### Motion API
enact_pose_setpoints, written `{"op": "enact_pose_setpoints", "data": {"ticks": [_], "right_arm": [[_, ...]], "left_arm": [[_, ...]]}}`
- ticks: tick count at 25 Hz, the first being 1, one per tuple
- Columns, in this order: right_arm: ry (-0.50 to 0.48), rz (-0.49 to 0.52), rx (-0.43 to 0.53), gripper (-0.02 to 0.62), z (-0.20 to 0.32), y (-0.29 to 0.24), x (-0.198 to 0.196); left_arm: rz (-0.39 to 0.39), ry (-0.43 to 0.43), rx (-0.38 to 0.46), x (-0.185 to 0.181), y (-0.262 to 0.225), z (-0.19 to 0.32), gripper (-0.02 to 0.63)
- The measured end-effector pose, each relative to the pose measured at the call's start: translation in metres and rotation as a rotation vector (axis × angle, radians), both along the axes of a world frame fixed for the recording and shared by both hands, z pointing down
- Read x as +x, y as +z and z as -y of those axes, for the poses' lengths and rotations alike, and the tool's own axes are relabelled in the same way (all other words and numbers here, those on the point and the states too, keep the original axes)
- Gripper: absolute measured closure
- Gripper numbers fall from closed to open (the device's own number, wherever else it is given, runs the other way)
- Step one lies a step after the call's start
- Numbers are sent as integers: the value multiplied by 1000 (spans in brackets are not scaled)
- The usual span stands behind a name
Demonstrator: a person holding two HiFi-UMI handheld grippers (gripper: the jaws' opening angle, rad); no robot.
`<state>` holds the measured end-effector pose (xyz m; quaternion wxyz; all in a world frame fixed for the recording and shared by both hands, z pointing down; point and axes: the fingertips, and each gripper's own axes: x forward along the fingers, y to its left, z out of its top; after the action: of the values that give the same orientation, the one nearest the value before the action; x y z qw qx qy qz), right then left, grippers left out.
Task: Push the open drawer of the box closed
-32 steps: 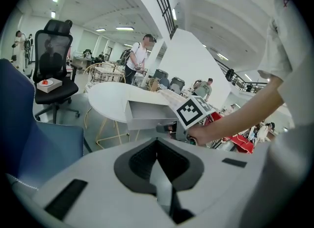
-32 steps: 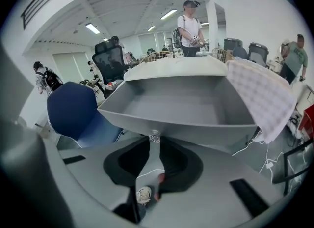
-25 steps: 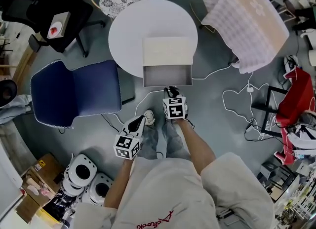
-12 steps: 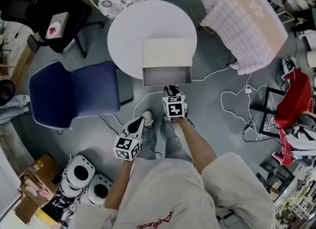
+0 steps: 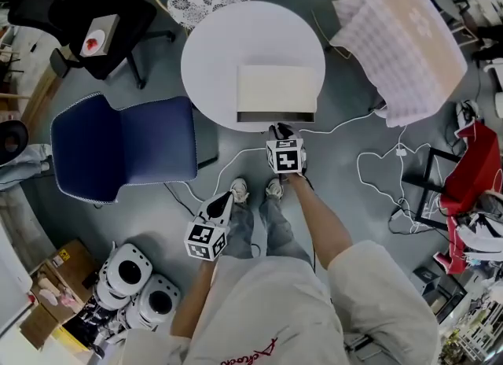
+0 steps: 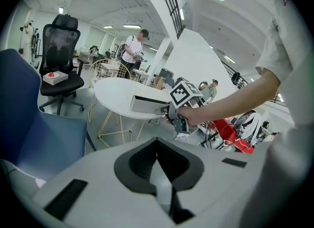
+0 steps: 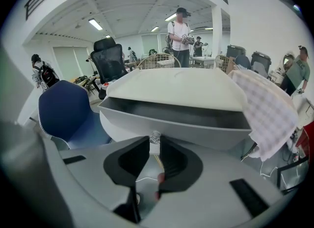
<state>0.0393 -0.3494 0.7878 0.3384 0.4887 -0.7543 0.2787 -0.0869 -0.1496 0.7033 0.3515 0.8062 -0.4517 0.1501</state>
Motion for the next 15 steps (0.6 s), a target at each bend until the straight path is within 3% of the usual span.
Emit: {"op": "enact_pose_setpoints", "data": {"ticks": [15], "right_arm": [[14, -1, 22, 520, 32, -2, -3]], "left_arm": [[10, -16, -7, -12, 0, 7, 594]]}}
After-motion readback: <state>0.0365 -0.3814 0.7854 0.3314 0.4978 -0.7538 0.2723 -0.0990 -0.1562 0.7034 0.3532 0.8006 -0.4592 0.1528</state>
